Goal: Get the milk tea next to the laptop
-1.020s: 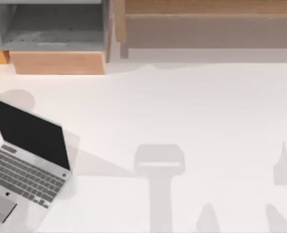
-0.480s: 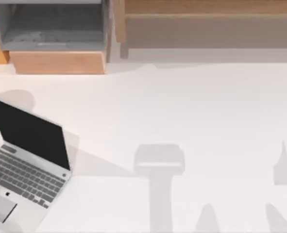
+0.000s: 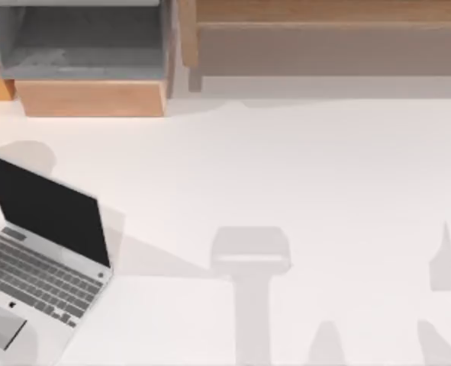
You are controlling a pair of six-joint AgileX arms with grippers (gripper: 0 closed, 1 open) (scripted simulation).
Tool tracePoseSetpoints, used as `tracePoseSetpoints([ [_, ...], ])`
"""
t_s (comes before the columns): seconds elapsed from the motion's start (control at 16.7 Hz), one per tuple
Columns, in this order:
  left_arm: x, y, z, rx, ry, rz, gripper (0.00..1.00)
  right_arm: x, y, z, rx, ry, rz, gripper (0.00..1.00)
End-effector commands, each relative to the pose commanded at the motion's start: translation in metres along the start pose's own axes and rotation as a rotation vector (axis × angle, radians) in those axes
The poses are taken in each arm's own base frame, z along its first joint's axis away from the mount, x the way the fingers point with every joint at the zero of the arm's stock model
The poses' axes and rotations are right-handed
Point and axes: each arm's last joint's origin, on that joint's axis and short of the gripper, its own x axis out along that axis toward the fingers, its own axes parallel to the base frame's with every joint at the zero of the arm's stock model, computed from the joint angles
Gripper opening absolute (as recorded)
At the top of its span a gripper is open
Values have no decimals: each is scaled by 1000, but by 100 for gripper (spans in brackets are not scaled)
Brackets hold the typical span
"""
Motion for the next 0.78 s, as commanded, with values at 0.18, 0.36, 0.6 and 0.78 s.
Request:
tracePoseSetpoints([
  [0.18, 29, 0, 0, 0, 0, 0, 100, 0, 0, 0, 0, 0, 0, 100],
  [0.36, 51, -2, 0, 0, 0, 0, 100, 0, 0, 0, 0, 0, 0, 100],
  [0.6, 53, -2, 0, 0, 0, 0, 100, 0, 0, 0, 0, 0, 0, 100],
  [0.78, 53, -2, 0, 0, 0, 0, 77, 0, 0, 0, 0, 0, 0, 100],
])
